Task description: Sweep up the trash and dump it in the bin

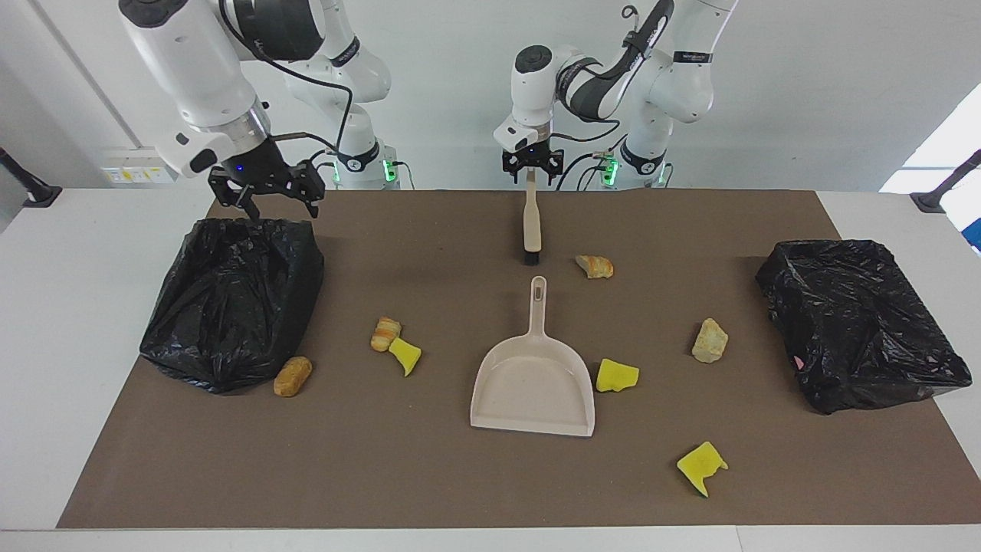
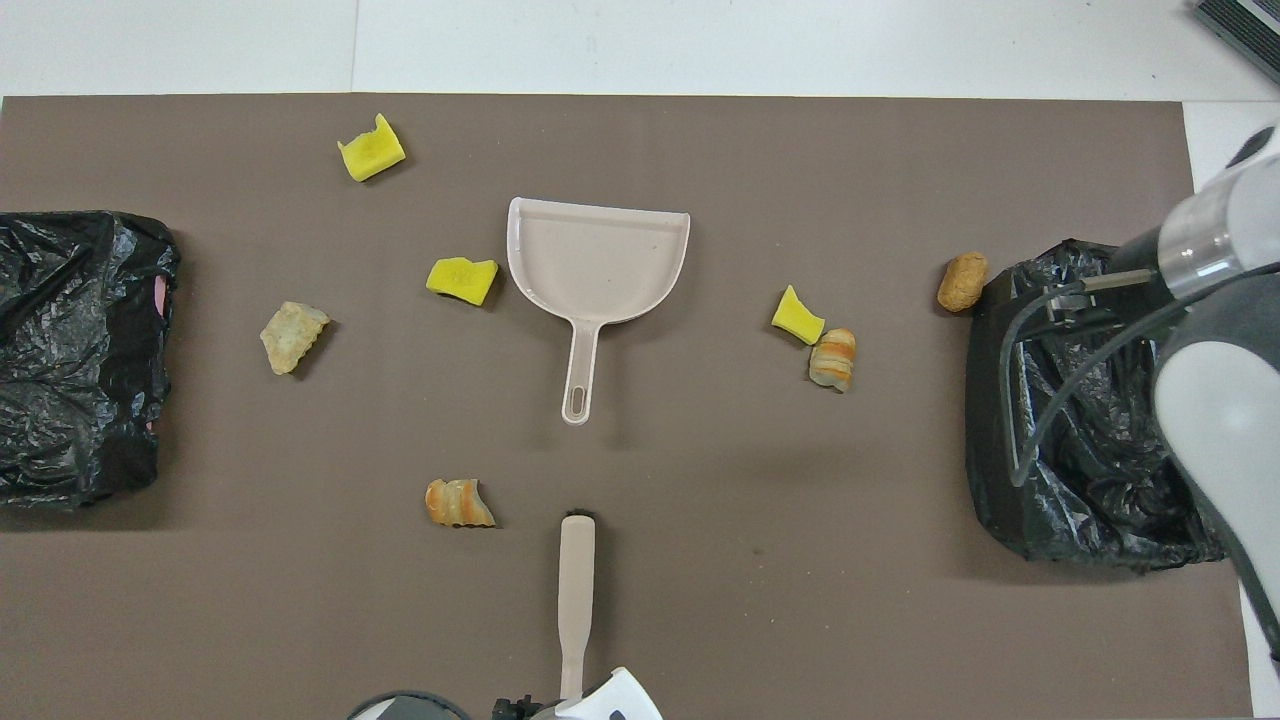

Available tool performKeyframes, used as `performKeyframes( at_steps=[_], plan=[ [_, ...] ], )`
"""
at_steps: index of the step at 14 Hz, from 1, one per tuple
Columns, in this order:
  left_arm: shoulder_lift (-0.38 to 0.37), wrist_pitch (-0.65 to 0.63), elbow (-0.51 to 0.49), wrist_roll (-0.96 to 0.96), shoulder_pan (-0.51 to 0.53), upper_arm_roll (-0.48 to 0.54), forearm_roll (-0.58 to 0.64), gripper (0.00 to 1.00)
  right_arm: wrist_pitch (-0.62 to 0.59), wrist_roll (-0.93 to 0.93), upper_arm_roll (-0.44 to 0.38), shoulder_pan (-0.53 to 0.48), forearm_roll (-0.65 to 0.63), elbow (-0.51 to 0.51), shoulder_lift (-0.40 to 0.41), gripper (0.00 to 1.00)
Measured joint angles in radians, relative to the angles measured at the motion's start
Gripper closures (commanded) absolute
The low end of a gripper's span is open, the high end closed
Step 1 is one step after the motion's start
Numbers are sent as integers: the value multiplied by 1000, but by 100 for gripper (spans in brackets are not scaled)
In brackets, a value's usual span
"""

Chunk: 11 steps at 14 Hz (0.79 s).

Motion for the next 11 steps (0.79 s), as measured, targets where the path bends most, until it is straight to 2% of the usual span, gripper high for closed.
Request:
performKeyframes(
  at_steps=[2,4,11],
  plan=[
    [-3,0,-1,-4,-9,0,-12,29,72,0,0,30,-12,1,48,0],
    [-3,0,-2,-8,-10,0,-16,36,108,9,0,44,-13,2,81,0],
    [-3,0,-6,-10,-10,1,-29,39,150,141,1,107,-12,2,135,0]
  ],
)
